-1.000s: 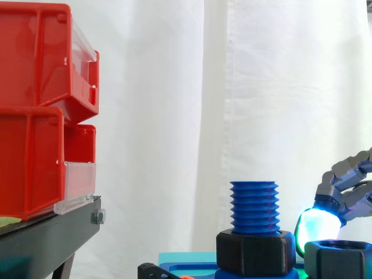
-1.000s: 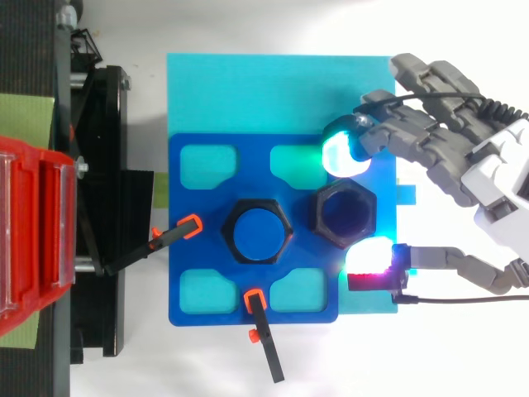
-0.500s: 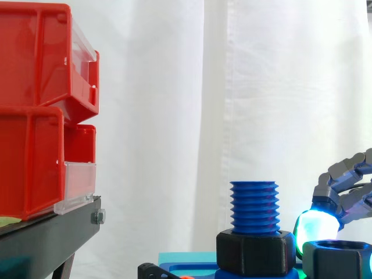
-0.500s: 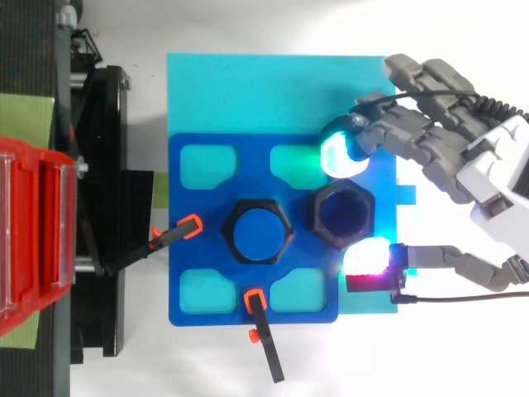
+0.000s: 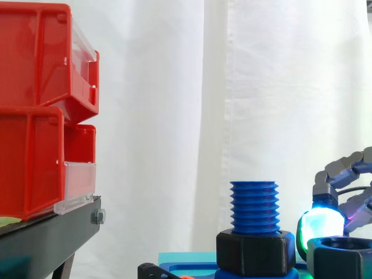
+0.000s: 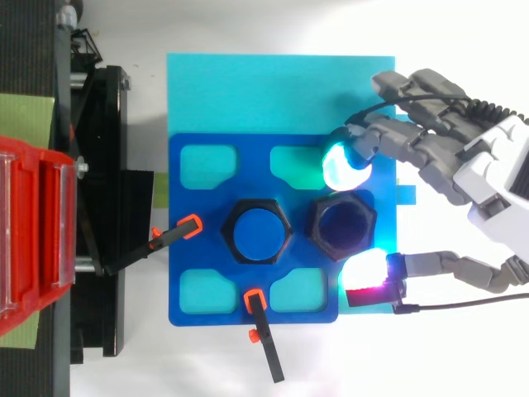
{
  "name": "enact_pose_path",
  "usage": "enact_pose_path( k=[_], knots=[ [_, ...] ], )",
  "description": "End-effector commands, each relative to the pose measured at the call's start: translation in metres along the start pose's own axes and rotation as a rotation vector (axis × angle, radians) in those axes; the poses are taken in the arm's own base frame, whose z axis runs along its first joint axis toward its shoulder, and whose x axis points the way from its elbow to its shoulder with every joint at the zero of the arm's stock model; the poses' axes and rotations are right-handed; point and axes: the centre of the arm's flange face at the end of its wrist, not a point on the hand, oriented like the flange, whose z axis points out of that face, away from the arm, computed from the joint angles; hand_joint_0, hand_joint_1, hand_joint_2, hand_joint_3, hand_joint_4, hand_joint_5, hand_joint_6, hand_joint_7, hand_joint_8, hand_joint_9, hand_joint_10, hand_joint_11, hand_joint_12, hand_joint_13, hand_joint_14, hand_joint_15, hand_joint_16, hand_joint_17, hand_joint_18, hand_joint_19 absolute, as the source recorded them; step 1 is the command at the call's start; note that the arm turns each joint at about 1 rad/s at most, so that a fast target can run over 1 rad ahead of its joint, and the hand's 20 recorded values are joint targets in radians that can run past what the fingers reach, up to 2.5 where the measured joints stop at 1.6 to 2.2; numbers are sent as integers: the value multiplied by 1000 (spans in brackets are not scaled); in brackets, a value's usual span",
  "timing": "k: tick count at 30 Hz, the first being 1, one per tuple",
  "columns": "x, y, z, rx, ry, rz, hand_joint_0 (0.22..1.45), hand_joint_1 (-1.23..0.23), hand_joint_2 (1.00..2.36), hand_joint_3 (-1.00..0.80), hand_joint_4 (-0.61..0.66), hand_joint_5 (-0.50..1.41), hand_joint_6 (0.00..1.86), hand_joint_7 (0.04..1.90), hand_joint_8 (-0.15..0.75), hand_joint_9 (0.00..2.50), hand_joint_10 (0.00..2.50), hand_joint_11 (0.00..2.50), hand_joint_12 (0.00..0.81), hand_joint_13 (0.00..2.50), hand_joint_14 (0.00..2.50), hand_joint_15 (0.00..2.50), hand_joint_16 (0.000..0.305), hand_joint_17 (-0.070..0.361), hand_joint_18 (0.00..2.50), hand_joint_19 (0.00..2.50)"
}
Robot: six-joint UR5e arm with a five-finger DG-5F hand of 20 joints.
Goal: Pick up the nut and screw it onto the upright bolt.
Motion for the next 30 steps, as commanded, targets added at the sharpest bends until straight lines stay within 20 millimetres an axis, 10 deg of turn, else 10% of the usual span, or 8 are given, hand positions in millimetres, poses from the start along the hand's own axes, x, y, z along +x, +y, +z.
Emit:
enact_pose_path(
  k=[1, 30],
  knots=[
    [0, 0, 1, -6, 6, 1, 514, -870, 1000, -500, 158, -157, 520, 1291, 266, 590, 8, 251, 322, 381, 0, 0, 38, 86, 187, 0],
    [-70, 0, 14, -90, 12, 55, 527, -819, 1000, -500, 152, -141, 539, 1281, 263, 685, 12, 290, 309, 455, 0, 0, 35, 78, 249, 0]
  ],
)
